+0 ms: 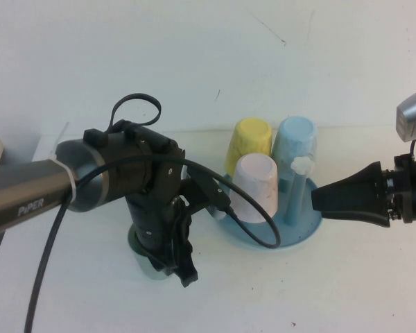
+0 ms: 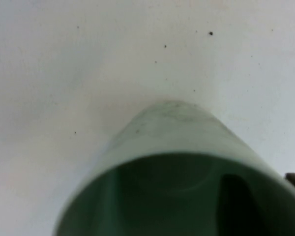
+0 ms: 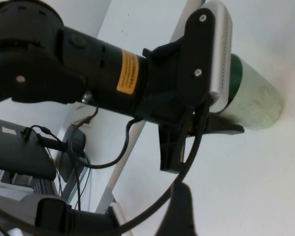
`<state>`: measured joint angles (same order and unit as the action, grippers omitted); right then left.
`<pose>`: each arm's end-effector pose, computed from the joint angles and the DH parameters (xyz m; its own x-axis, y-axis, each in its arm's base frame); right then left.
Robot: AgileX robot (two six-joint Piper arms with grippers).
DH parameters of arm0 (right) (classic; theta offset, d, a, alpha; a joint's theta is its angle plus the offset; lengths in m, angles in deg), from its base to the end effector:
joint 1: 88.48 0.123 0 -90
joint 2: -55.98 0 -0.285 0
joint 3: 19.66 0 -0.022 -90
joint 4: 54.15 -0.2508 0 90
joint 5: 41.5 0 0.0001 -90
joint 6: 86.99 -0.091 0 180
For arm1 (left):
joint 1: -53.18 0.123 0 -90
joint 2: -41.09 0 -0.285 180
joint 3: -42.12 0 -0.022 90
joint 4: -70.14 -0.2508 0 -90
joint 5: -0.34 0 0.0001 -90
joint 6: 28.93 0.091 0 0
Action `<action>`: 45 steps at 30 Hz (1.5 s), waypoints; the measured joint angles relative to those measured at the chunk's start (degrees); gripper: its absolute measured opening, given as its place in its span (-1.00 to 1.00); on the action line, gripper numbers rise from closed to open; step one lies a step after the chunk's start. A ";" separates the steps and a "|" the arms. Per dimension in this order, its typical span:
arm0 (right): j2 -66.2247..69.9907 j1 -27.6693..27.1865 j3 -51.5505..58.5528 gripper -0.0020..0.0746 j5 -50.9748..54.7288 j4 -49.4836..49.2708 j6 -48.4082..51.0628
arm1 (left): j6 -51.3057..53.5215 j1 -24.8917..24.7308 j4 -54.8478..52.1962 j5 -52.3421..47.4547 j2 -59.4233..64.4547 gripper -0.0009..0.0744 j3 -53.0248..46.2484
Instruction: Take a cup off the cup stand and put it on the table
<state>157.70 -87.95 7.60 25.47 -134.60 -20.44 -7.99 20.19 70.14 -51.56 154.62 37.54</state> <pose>0.2848 0.0853 0.2283 -0.8700 -0.0067 -0.4930 -0.4508 0.4158 0.7899 0.3028 -0.1966 0.1959 -0.5769 0.8006 -0.1620 0.8038 0.5917 0.0620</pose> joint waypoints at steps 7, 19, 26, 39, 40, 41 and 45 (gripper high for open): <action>0.00 0.00 0.00 0.54 0.00 0.02 2.16 | -3.54 0.00 0.00 -5.57 0.00 0.24 3.30; -11.08 0.00 0.00 0.25 -0.08 1.40 3.91 | -7.63 0.00 4.11 -16.08 -12.46 -0.52 9.04; -22.92 0.00 0.00 -0.08 0.88 2.56 7.65 | -7.99 0.00 6.55 -9.80 -25.87 -0.94 5.36; -45.47 0.00 0.12 -0.57 -12.54 3.42 9.66 | -15.56 -0.03 7.32 16.47 -69.16 -0.98 -35.03; -47.31 0.00 0.40 -0.58 -12.84 3.31 10.35 | -17.10 -0.03 7.43 18.37 -73.67 -0.98 -38.00; -49.13 0.00 0.96 -0.59 -13.33 2.99 10.85 | -18.63 -0.03 7.43 19.92 -78.13 -0.98 -40.71; -56.33 0.00 4.13 -0.59 -16.38 2.25 13.08 | -23.54 -0.03 7.43 22.89 -94.68 -0.98 -48.42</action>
<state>101.37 -87.95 11.73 9.10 -132.35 -7.36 -31.53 20.15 77.57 -28.67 59.94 -10.88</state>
